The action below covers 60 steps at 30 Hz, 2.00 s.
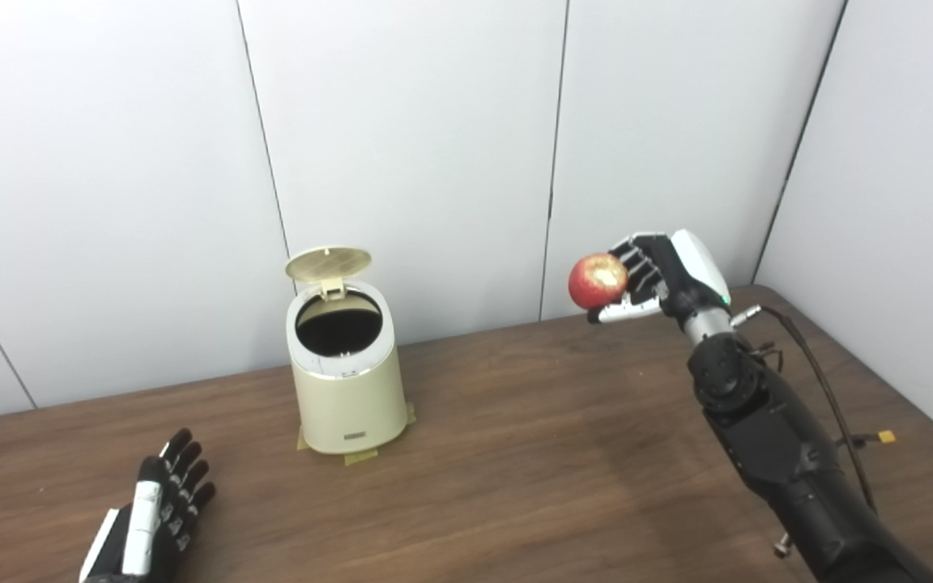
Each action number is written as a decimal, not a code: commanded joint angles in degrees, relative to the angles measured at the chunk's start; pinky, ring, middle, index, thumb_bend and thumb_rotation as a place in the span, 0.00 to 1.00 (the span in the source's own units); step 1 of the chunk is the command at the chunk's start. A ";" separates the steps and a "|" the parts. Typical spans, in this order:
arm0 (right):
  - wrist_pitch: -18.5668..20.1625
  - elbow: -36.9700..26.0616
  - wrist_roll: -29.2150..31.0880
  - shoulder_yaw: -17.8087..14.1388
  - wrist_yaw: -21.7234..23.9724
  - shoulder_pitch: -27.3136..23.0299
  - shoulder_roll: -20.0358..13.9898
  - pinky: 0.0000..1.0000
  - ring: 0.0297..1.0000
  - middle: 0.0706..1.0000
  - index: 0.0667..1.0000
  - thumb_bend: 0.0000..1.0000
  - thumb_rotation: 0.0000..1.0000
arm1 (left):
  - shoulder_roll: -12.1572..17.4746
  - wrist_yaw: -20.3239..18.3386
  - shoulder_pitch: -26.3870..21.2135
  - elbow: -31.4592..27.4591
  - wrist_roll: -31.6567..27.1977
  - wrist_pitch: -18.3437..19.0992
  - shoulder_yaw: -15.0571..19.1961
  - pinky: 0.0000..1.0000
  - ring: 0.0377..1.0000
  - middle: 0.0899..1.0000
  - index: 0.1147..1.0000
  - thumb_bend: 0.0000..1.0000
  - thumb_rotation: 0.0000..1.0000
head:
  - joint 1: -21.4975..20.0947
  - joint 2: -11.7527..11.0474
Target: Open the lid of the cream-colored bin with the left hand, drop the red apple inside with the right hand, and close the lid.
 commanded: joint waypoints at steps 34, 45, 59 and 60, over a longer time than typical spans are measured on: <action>5.50 -17.24 0.68 6.25 8.46 -4.97 17.27 0.30 0.31 0.38 0.49 0.52 0.00 | -2.86 4.46 -0.80 1.25 7.62 -5.32 -4.56 1.00 1.00 1.00 1.00 0.98 0.81 | 12.86 -1.28; 5.88 -12.74 -1.84 8.12 7.73 -6.89 18.97 0.27 0.31 0.39 0.49 0.52 0.00 | -4.22 4.80 -0.78 0.84 7.74 -5.15 -4.85 1.00 1.00 1.00 1.00 0.95 0.81 | 14.90 -0.76; 3.12 -3.79 -0.95 7.98 6.86 -11.09 20.00 0.26 0.30 0.38 0.49 0.52 0.00 | -5.51 5.31 -0.47 0.17 7.49 -4.15 -5.13 1.00 1.00 1.00 1.00 0.98 0.81 | 17.01 -0.23; 2.80 -3.27 -0.90 7.98 6.72 -11.30 20.07 0.26 0.30 0.38 0.49 0.52 0.00 | -5.57 5.40 -0.46 0.19 7.53 -4.17 -5.12 1.00 1.00 1.00 1.00 0.98 0.81 | 17.05 -0.22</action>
